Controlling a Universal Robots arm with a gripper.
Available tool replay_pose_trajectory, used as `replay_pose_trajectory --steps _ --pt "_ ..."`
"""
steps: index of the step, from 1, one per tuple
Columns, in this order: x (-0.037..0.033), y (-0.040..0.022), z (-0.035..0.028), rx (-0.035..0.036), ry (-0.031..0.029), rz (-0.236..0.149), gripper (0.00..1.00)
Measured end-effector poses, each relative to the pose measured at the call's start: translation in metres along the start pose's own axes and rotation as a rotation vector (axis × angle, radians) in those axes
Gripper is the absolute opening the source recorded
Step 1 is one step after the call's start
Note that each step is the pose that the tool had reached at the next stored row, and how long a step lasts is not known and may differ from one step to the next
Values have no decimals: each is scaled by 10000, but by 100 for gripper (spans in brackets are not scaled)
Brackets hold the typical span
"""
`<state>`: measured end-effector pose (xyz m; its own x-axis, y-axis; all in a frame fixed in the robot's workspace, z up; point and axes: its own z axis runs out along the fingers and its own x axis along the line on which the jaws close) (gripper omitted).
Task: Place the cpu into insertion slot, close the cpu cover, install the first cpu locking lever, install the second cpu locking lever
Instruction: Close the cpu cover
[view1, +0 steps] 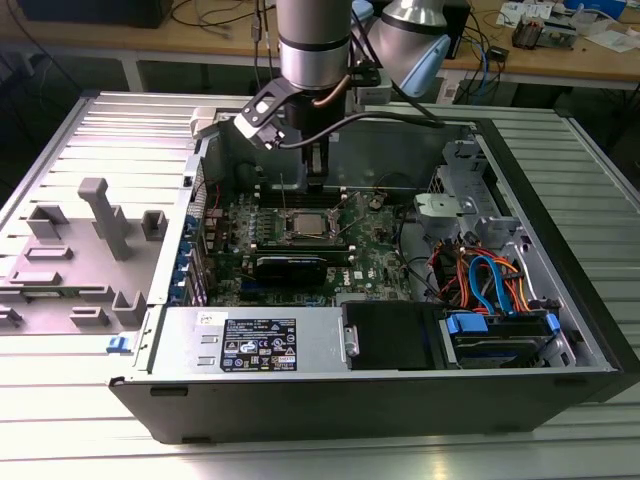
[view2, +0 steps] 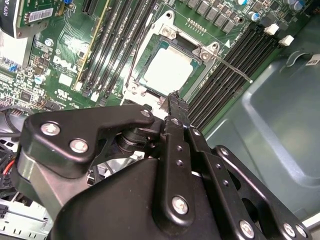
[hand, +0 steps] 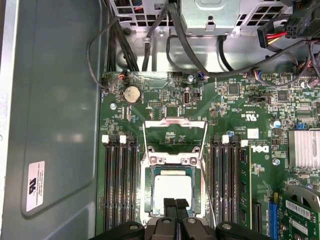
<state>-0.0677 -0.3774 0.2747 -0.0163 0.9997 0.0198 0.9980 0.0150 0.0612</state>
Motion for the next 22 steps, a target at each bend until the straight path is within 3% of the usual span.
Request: replay_pose_trajectory --steps 22 --pt "-1 55 3 1 0 -1 11"
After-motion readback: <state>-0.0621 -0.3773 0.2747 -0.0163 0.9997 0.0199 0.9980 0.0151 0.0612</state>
